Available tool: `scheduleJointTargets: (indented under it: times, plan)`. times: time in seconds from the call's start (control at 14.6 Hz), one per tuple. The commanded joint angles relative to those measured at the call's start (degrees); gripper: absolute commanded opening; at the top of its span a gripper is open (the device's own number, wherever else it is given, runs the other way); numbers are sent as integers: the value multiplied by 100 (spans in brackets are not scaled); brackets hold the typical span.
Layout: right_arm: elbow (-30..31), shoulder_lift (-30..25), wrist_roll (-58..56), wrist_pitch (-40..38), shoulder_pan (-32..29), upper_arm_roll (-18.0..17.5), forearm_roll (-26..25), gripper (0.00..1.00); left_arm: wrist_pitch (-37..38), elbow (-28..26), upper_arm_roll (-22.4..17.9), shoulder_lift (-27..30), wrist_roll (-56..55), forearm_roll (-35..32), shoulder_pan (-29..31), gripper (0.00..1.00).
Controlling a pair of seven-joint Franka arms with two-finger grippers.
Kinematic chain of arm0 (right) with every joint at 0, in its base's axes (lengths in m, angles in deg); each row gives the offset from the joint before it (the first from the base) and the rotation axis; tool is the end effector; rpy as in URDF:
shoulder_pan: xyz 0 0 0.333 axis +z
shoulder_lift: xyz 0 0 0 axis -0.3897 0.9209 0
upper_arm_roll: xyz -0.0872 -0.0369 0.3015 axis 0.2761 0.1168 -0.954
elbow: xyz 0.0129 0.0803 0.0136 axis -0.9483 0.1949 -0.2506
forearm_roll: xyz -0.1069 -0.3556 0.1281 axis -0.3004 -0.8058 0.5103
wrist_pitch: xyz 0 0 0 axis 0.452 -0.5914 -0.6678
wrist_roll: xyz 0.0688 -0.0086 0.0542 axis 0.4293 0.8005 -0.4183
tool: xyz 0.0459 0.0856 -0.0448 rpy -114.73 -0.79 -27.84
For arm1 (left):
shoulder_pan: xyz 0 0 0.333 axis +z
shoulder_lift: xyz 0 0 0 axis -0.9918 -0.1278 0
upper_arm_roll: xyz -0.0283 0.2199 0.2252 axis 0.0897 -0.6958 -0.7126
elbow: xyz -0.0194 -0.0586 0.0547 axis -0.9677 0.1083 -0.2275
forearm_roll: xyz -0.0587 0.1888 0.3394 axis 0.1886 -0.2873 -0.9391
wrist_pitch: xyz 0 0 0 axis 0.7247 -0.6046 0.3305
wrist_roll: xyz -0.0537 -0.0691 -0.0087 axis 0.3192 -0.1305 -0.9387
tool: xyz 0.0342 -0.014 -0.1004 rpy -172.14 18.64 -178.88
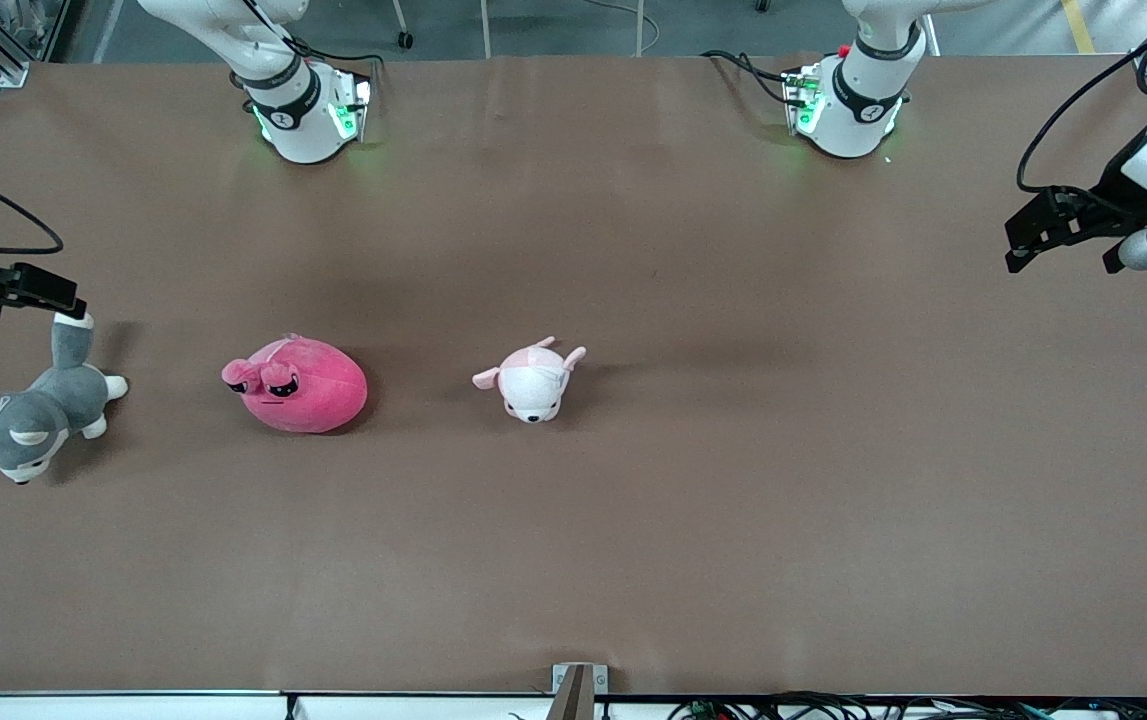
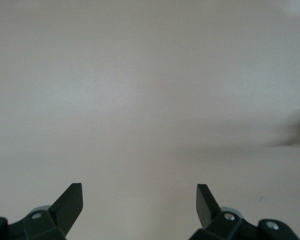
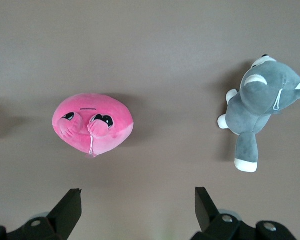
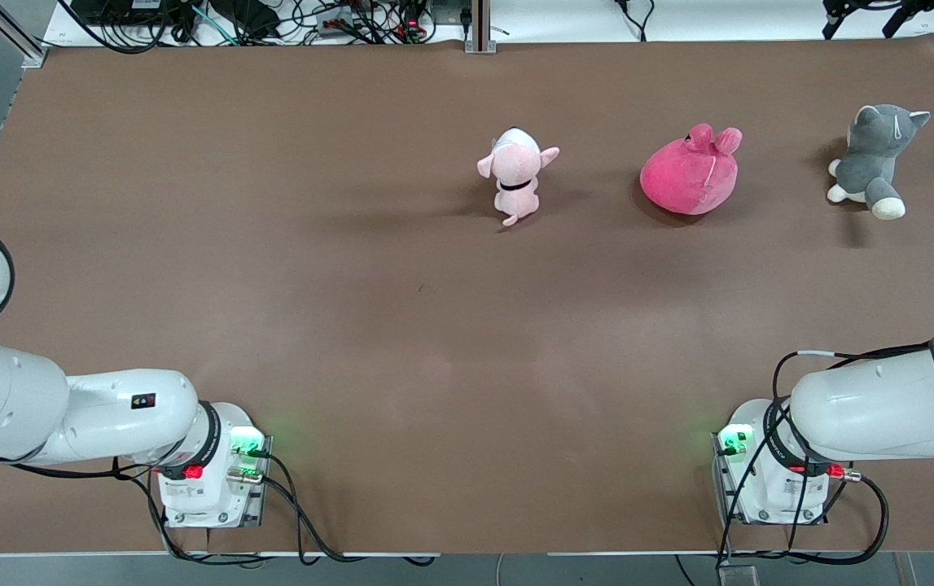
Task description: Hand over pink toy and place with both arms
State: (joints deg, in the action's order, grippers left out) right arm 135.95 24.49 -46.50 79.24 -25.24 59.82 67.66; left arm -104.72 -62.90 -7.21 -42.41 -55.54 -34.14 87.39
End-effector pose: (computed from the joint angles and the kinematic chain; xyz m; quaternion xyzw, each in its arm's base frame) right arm 0.5833 -0.0540 0.5722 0.9985 -0.0063 -0.0548 0.0005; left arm 0.5446 -0.0663 0.6451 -0.9988 0.0246 -0.0414 0.0129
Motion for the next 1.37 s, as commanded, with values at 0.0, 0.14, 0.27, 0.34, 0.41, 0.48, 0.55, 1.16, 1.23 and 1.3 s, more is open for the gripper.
scheduleJointTargets:
  times: [0.0, 0.14, 0.27, 0.34, 0.41, 0.48, 0.55, 1.16, 1.23, 1.3]
  plan:
    - [341, -290, -67, -17, -59, -57, -48, 100, 134, 149, -275, -56, -3, -9, -262, 100]
    - [587, -562, -67, -8, -24, -74, -74, 100, 134, 149, -302, -56, -3, -9, -289, 100]
    - [781, -774, -58, 9, -16, -83, -75, 100, 160, 175, -302, -56, -3, -9, -289, 100]
    - [790, -792, -58, 0, -16, -83, -75, 100, 160, 175, -302, -56, -3, -9, -289, 100]
    - [781, -809, -58, -17, 2, -92, -75, 100, 160, 175, -302, -56, -3, -9, -289, 100]
    - [790, -879, -58, -26, 46, -101, -75, 100, 160, 175, -302, -65, 6, 0, -297, 100]
    - [790, -923, -50, -52, 116, -101, -75, 100, 160, 184, -336, -65, 15, 0, -306, 100]
    - [790, -1424, 3, -281, 266, -39, -48, 100, 160, 184, -847, -38, 103, 193, -649, 100]
    - [790, -1503, 3, -324, 231, -39, -22, 100, 160, 184, -847, -30, 102, 211, -631, 100]
    - [781, -1565, 3, -360, 222, -39, -13, 100, 160, 175, -855, -12, 102, 228, -605, 100]
